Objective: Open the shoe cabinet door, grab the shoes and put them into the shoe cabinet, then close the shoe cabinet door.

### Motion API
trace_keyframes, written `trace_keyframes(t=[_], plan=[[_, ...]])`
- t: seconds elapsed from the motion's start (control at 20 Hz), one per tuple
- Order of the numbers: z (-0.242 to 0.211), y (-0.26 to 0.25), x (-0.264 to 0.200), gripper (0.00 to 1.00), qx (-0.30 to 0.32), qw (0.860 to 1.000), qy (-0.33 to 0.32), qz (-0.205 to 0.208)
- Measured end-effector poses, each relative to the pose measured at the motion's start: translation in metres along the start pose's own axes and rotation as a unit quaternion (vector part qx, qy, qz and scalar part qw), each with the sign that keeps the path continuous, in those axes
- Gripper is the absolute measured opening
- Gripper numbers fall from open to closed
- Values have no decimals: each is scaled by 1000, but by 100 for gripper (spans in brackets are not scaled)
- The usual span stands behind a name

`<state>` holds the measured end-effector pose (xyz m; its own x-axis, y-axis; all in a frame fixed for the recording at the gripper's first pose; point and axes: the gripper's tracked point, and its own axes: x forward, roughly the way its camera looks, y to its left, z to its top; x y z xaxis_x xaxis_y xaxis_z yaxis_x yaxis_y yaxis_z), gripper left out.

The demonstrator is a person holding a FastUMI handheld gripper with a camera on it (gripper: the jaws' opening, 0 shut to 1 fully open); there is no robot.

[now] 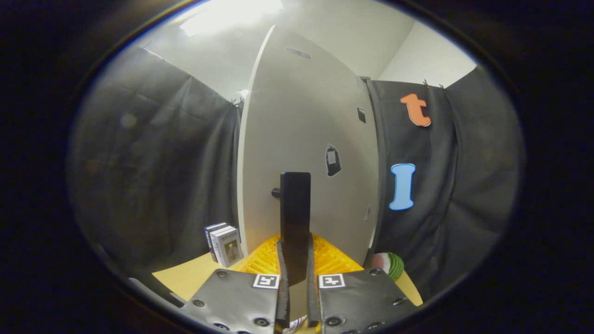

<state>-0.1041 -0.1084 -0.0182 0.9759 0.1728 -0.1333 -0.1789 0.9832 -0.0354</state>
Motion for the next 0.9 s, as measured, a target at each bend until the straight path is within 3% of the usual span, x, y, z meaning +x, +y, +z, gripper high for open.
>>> trace_keyframes(t=[0.45,0.9], plan=[[1,-34,-22,16,-3,999,-10,-38],[-7,-91,-51,14,5,995,-5,-102]])
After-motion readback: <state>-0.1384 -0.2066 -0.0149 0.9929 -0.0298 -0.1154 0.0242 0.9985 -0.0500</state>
